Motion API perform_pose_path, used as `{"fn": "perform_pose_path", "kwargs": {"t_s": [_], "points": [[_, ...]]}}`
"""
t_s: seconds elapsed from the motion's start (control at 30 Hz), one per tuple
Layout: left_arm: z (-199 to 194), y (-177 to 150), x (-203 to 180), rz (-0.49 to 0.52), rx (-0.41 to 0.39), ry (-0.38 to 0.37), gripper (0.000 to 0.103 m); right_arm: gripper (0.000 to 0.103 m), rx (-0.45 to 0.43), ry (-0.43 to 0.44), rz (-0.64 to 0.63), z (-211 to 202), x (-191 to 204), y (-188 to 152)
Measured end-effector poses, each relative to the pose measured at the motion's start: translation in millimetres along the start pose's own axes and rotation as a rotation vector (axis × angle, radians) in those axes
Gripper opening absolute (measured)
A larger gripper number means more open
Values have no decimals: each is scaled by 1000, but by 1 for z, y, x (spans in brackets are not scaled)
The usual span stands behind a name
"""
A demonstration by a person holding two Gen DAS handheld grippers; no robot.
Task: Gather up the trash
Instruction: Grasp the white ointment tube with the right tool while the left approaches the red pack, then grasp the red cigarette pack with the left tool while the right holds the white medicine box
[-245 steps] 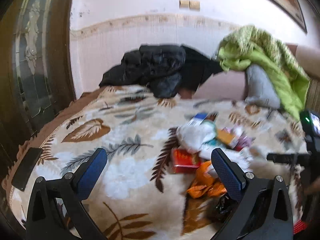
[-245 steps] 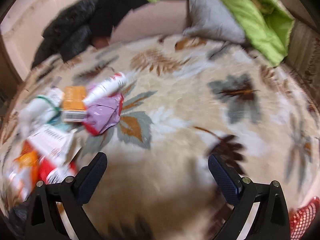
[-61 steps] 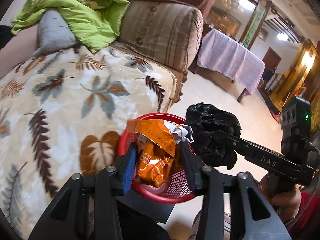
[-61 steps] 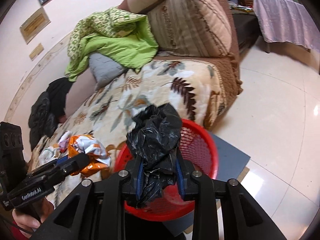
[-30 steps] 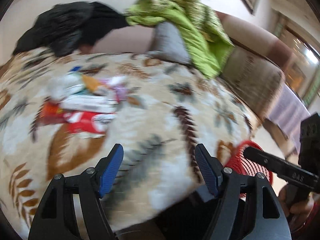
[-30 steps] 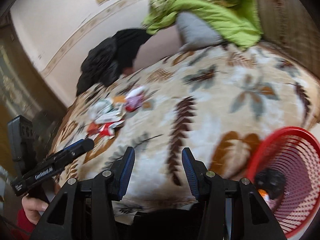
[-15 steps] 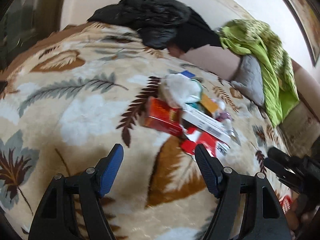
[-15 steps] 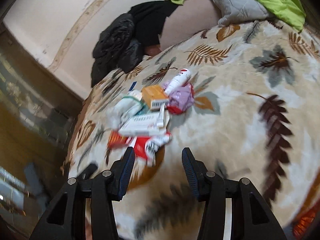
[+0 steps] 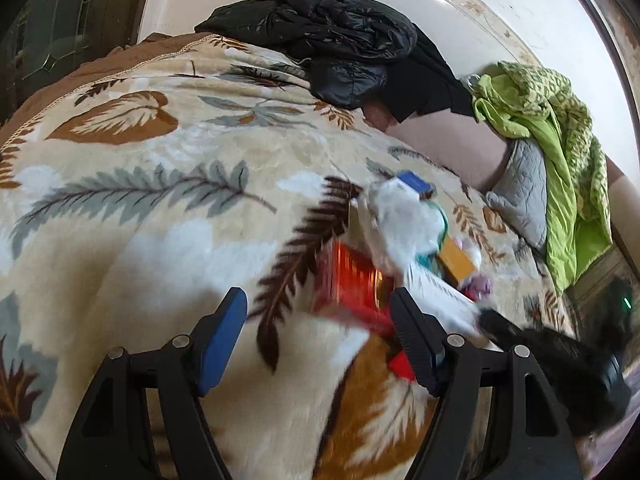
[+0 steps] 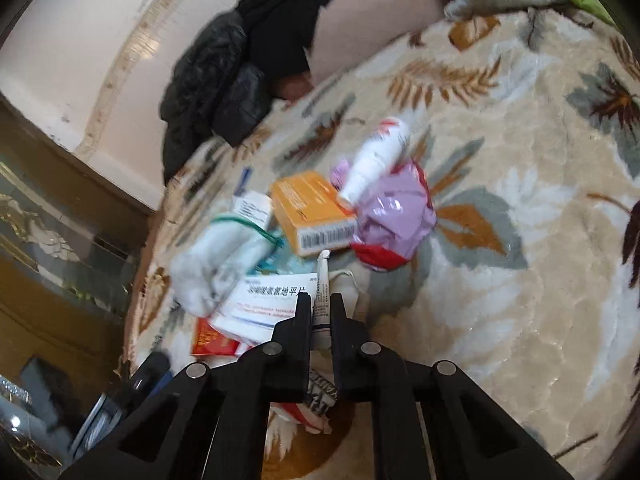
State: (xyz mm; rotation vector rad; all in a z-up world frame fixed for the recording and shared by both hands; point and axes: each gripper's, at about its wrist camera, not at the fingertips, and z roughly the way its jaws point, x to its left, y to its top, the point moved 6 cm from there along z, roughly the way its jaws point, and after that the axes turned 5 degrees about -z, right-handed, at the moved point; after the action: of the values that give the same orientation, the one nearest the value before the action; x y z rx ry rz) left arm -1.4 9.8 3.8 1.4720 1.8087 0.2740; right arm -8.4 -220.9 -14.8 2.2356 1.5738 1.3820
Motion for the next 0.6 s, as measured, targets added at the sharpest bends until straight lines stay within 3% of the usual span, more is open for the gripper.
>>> {"fn": "perform_pose_path", "kwargs": {"t_s": [0.13, 0.3, 0.4, 0.6], "points": [[27, 23, -7, -5, 20, -35, 73, 9, -88, -1, -20, -32, -1, 3], [72, 36, -18, -17, 134, -144, 73, 9, -133, 4, 2, -60, -14, 3], [80, 26, -25, -18, 213, -226, 73, 9, -143, 2, -1, -68, -19, 3], [49, -30, -50, 239, 332, -220, 73, 9, -166, 16, 15, -80, -25, 3]]}}
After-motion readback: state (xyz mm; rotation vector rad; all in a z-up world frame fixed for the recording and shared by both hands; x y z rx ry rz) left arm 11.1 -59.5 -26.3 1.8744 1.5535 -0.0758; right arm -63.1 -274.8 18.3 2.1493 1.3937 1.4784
